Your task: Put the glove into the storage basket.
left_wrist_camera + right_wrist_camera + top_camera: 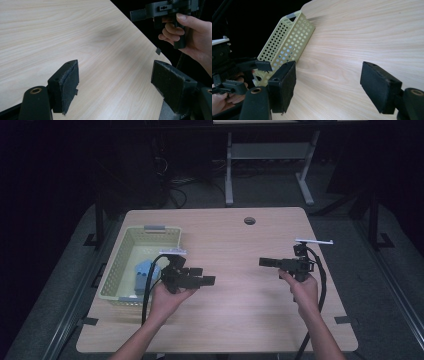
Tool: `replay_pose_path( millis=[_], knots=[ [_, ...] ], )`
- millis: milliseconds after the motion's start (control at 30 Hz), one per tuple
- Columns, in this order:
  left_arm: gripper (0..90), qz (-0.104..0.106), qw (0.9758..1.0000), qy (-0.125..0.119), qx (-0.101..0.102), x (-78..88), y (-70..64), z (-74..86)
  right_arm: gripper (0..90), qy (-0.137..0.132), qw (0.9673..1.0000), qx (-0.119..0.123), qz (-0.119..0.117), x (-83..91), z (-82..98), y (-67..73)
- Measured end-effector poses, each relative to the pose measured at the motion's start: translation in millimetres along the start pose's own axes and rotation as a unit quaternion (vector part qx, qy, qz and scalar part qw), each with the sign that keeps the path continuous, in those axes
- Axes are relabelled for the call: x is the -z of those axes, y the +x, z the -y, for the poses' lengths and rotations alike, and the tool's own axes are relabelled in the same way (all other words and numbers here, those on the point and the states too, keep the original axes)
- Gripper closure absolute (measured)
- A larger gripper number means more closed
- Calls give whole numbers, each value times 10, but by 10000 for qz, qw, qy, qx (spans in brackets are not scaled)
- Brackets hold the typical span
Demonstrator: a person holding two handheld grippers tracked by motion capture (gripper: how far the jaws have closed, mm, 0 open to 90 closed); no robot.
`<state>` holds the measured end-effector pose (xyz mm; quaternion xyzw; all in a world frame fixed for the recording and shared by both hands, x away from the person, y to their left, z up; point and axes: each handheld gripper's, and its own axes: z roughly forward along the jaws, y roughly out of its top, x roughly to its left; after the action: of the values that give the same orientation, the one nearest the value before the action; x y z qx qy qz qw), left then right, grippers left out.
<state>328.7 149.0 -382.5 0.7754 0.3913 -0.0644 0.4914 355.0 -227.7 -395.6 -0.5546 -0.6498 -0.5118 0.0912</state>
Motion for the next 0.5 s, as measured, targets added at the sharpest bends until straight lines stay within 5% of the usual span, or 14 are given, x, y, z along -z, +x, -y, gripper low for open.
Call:
replay_pose_path(
  millis=[500],
  knots=[
    [221, 56, 9998, 92, -155, -156, -119, 177, 276, -3, 9998, -186, 49, 126, 213, -210]
  ],
)
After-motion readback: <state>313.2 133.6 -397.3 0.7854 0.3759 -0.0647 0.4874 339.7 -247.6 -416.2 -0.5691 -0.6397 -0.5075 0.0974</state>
